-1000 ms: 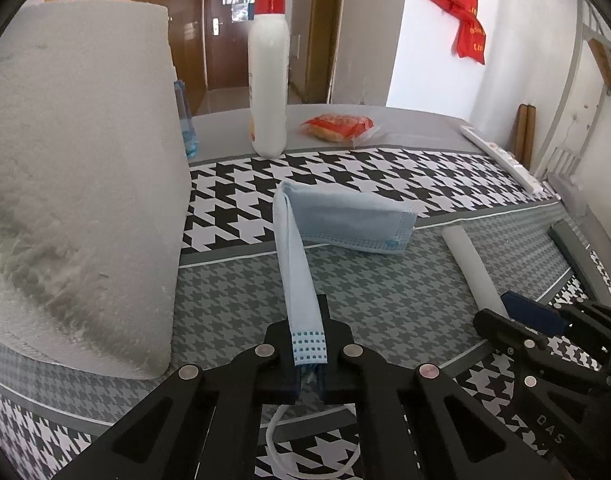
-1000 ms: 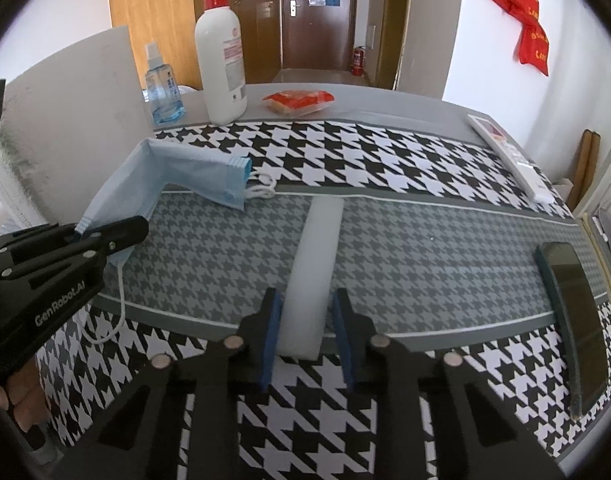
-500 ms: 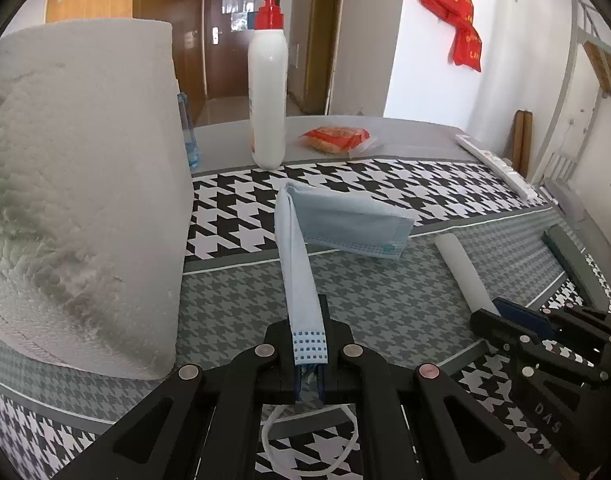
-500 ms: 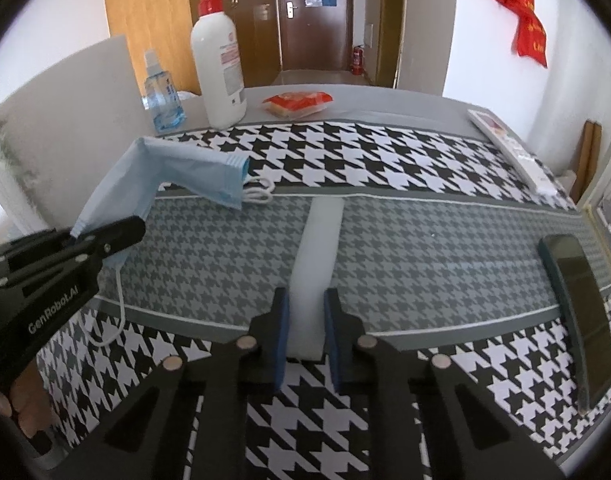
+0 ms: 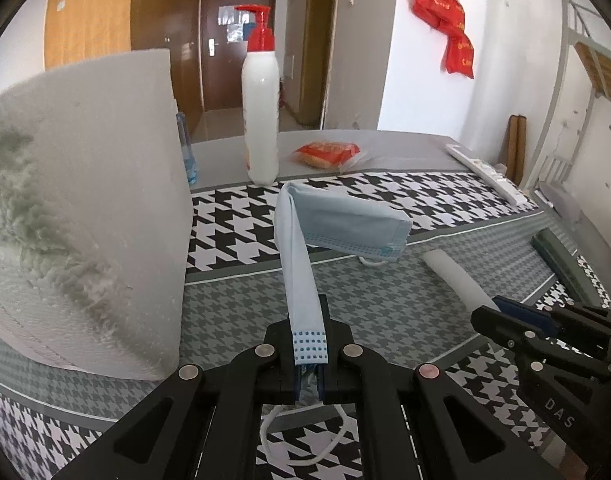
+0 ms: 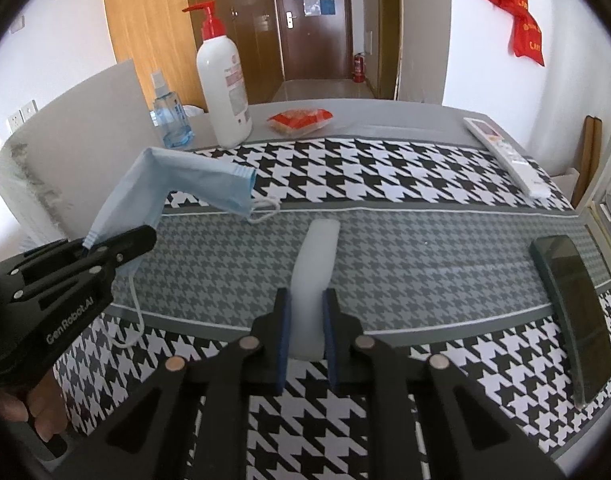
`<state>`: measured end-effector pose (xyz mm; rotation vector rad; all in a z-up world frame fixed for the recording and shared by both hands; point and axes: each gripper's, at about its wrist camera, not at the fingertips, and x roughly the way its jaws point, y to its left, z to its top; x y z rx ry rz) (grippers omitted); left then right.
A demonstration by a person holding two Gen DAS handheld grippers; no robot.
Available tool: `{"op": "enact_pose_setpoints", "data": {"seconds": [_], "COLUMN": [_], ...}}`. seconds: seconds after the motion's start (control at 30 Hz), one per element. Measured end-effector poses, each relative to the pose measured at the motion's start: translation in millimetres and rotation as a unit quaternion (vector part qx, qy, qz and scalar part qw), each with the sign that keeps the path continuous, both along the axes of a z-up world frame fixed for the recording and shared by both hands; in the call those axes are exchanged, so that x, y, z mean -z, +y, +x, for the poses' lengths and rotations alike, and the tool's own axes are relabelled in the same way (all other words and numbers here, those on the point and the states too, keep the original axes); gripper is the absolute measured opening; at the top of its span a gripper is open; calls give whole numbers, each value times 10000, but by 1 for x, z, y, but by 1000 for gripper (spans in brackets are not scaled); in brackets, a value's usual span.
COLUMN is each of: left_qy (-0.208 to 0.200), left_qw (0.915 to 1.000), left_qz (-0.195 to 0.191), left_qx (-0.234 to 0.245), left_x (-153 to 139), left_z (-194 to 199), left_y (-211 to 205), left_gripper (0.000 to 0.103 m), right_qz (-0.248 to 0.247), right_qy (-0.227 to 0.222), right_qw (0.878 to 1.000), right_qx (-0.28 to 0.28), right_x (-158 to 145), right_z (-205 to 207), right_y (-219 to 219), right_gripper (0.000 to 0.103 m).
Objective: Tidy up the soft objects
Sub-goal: 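Lift the mask with the left tool while the right tool lifts the tube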
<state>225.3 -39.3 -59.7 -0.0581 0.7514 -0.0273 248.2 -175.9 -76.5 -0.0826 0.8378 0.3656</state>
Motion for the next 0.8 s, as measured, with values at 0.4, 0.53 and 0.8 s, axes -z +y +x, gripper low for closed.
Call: {"op": "enact_pose_setpoints", "data": {"seconds": [0.4, 0.53, 0.8], "left_qy": [-191, -318, -516], "left_qw": [9998, 9995, 9986], "left_qz": [22, 34, 61], "left_qx": [76, 86, 90], "left_x": [-13, -22, -37], "left_z": [-17, -23, -34], "left_y": [-3, -2, 2], "left_gripper": [5, 5, 5], "right_qz": [89, 143, 210], "right_qy": [-286, -399, -620], "right_qw": [9995, 9990, 9977], "right_qx": [81, 117, 175], "right_x": [-15, -24, -40], "right_z": [-13, -19, -30], "right_y": [-11, -14, -19], "right_gripper": [19, 19, 19]}}
